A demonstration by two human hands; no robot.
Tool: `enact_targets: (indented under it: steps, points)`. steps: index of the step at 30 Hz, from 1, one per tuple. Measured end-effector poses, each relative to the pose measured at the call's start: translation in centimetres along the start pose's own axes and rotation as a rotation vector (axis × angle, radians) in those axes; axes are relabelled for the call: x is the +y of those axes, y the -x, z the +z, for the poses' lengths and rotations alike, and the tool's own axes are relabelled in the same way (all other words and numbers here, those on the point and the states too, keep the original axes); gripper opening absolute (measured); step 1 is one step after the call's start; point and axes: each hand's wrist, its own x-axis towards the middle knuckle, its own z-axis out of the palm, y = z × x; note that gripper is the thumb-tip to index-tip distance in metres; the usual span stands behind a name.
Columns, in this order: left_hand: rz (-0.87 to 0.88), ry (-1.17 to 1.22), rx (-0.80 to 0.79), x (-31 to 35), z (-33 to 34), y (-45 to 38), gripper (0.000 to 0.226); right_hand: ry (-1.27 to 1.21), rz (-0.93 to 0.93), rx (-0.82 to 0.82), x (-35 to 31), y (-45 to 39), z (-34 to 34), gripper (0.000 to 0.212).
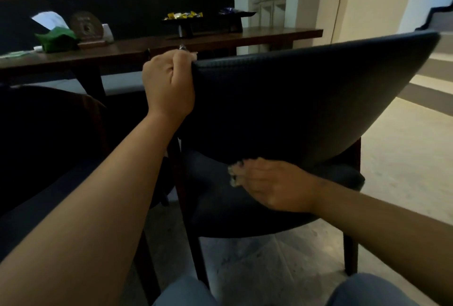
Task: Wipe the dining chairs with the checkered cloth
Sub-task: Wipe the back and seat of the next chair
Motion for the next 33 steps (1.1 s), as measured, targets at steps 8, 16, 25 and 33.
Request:
enact_targets:
  steps: [8, 16, 25, 33]
  points:
    - [-0.041, 0.053, 0.017, 0.2, 0.1, 0.0, 0.046, 0.017, 0.285, 0.606, 5.7, -1.2, -5.9, 0.013]
    - [-0.072, -0.167, -0.156, 1.3, -1.5, 0.3, 0.049, -0.081, 0.47, 0.504, 0.4, 1.4, -3.6, 0.027]
    - [0.064, -0.252, -0.645, 12.5, 5.2, -3.4, 0.044, -0.191, 1.096, 0.874, 1.4, -2.5, -5.1, 0.057]
    - [-0.051, -0.527, -0.684, 14.6, 8.4, -3.7, 0.066, -0.107, 1.238, 1.007, 3.0, -2.3, -3.4, 0.052]
